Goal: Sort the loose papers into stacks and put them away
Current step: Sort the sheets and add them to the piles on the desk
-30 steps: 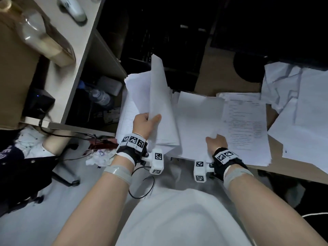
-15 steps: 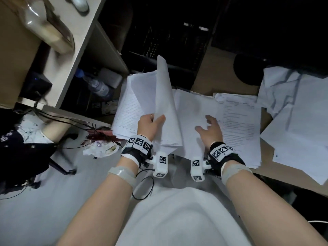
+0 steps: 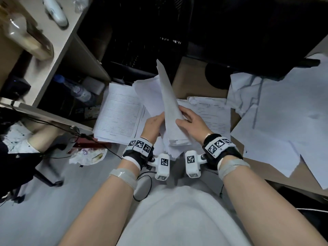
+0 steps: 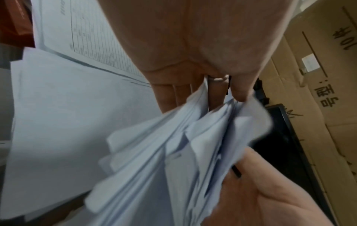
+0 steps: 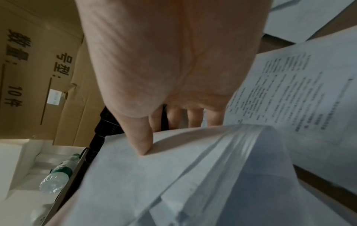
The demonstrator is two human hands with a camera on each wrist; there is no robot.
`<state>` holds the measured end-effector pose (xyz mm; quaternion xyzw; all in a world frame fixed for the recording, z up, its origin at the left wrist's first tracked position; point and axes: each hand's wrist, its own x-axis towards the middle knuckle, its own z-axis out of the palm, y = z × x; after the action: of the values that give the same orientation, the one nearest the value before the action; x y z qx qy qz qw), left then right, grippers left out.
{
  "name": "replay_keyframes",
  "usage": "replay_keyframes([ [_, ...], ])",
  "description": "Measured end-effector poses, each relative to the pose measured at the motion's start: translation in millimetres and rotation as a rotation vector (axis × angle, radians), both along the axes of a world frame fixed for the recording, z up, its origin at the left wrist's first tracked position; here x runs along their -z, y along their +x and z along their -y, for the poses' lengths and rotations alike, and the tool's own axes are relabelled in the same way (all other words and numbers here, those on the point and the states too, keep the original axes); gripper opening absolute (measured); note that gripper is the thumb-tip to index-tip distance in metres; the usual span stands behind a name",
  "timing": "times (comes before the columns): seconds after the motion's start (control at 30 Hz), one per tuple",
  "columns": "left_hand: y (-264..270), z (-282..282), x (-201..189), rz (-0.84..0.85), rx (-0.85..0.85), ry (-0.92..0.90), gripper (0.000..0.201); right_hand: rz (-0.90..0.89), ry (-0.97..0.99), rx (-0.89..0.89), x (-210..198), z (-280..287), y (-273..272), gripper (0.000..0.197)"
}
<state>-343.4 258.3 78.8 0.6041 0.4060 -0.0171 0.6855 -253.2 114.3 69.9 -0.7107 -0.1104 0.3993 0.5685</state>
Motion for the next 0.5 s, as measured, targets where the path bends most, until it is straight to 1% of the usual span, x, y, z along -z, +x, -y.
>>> replay_keyframes([
  [0.07, 3.3, 13.7, -1.5, 0.03, 0.025, -0.02, 0.052, 0.02, -0.003, 0.007, 1.7, 13.1, 1.2, 0.061],
  [0.1, 4.6, 20.5, -4.0, 0.04, 0.031, -0.018, 0.05, 0.027, -0.003, 0.007, 1.9, 19.6, 1.9, 0.061],
  [0.17, 6.9, 31.2, -9.0, 0.065, 0.033, -0.016, 0.032, 0.036, 0.004, 0.008, 0.7, 30.6, 4.4, 0.061],
  [0.2, 8.6, 35.2, -10.0, 0.08, 0.044, -0.009, 0.027, 0.036, 0.008, 0.013, 0.2, 35.1, 5.6, 0.061],
  [0.27, 12.1, 41.3, -12.5, 0.101, 0.094, 0.02, 0.025, 0.028, 0.005, 0.031, -2.7, 41.3, 7.2, 0.06],
  [0.3, 13.7, 43.1, -12.8, 0.1, 0.112, 0.039, 0.028, 0.021, -0.001, 0.038, -5.1, 42.6, 7.5, 0.058],
  [0.4, 21.2, 39.6, -11.9, 0.041, 0.14, 0.145, 0.039, 0.027, -0.052, 0.051, -12.8, 41.0, 10.4, 0.043],
  [0.47, 26.6, 34.6, -10.1, 0.007, 0.169, 0.249, 0.035, -0.025, -0.058, 0.108, -21.8, 37.7, 10.9, 0.032],
  [0.5, 28.9, 31.6, -8.5, -0.008, 0.187, 0.309, 0.031, -0.077, -0.057, 0.132, -25.5, 35.9, 10.8, 0.034],
])
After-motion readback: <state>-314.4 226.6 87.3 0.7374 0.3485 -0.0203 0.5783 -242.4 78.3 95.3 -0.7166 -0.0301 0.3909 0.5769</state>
